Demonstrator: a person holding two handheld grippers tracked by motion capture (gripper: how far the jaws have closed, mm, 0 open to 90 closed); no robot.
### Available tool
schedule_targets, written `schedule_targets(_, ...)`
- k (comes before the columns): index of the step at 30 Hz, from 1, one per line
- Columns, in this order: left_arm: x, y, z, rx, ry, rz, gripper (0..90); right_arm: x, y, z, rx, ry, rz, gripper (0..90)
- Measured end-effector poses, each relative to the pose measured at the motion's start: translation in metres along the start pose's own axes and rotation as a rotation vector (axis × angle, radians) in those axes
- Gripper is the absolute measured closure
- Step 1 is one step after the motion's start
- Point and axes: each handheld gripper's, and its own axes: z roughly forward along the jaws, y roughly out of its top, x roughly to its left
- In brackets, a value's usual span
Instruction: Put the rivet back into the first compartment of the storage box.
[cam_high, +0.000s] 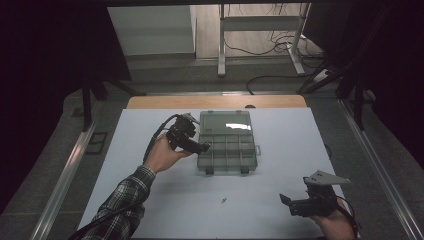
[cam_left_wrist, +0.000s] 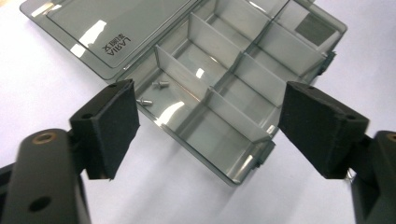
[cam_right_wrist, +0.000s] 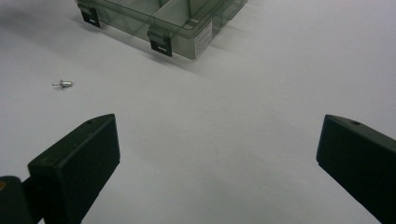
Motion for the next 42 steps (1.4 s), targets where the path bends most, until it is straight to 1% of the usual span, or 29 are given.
schedule_targets(3,-0.002,-0.003,-0.005,-0.013,-0.01,-0.004,14.5,0.0,0.0,0.0,-0.001,0.001,0.002,0.0)
schedule_targets(9,-0.006,-0.01,-0.01,-0.016,-0.024,-0.014,7.9,0.0,0.0,0.0,-0.001,0.0,0.002,0.0)
schedule_targets(13,-0.009,-0.015,-0.012,-0.015,-0.033,-0.009,5.1,0.0,0.0,0.0,0.0,0.0,0.001,0.0)
schedule_targets(16,-0.012,-0.018,-0.012,-0.006,-0.025,0.006,2.1,0.0,0.0,0.0,0.0,0.0,0.002,0.0)
schedule_targets(19,-0.015,-0.022,-0.014,-0.009,-0.027,0.013,0.1,0.0,0.0,0.0,-0.001,-0.001,0.003,0.0)
schedule_targets(20,-0.016,-0.023,-0.015,-0.012,-0.03,0.011,0.0,0.0,0.0,0.0,0.0,-0.001,0.003,0.0)
schedule_targets(27,-0.022,-0.034,-0.019,-0.03,-0.03,0.041,0.0,0.0,0.0,0.0,0.0,0.0,0.001,0.0)
schedule_targets(35,-0.031,-0.045,-0.018,-0.012,-0.011,0.08,0.0,0.0,0.0,0.0,0.0,0.0,0.0,0.0)
schedule_targets(42,-0.036,-0.054,-0.018,-0.006,-0.015,0.08,0.0,0.0,0.0,0.001,0.001,0.001,-0.002,0.0)
